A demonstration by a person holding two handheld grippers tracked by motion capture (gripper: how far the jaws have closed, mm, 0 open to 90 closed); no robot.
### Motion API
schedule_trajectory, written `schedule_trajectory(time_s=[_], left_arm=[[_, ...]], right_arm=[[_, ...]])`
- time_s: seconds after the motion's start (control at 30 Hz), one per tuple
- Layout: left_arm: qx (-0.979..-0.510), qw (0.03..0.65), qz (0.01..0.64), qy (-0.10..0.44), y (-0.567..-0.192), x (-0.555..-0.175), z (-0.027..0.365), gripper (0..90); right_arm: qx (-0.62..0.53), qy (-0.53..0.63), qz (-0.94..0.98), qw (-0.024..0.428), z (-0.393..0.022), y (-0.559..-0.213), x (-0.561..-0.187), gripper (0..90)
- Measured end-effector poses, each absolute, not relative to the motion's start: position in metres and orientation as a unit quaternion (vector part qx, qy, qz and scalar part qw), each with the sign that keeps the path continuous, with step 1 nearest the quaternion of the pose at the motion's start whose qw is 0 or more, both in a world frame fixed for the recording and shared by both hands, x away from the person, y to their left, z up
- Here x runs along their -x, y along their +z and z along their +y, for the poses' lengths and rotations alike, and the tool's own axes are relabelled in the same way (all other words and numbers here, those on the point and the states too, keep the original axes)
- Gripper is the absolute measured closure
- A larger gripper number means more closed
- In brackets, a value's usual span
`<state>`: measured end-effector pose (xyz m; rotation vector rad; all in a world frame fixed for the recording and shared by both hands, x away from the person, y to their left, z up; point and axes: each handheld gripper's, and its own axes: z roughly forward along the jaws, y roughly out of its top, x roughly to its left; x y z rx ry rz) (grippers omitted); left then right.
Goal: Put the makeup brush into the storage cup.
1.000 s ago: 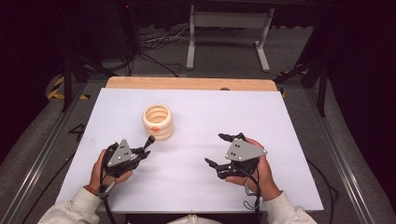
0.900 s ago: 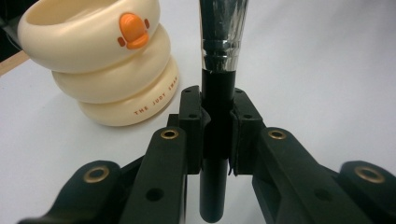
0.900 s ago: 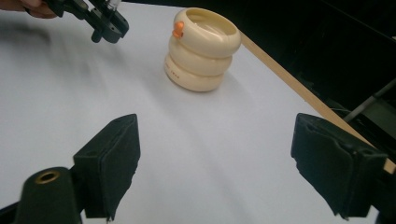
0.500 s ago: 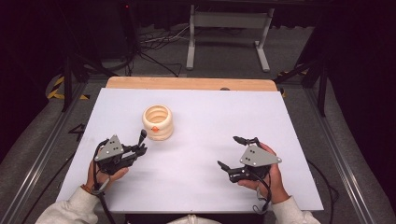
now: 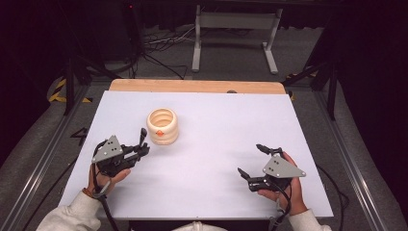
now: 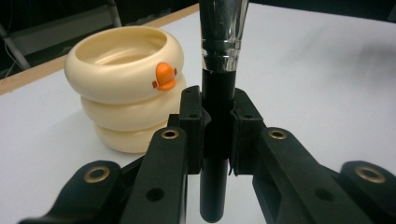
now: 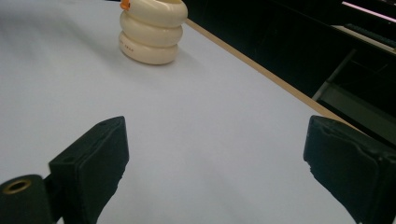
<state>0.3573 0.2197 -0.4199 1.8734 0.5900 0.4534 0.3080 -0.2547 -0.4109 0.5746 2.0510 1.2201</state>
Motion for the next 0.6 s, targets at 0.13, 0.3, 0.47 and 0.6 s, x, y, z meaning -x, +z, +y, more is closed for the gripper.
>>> schedule_trajectory(time_s=[0.13,0.3,0.47,0.6], left_arm=[[-0.780,0.541,0.247,0.195,-0.416,-0.359,0.221,78.7],[-0.771,0.548,0.253,0.203,-0.412,-0.360,0.224,78.7],[-0.765,0.552,0.252,0.213,-0.407,-0.362,0.224,78.7],[-0.763,0.555,0.249,0.219,-0.404,-0.363,0.224,78.7]], right_arm=[[-0.229,0.478,0.777,0.340,-0.260,-0.415,-0.305,6.0],[-0.233,0.475,0.775,0.345,-0.264,-0.421,-0.303,6.8],[-0.242,0.470,0.773,0.351,-0.270,-0.426,-0.301,7.0],[-0.252,0.472,0.768,0.351,-0.275,-0.428,-0.301,7.1]])
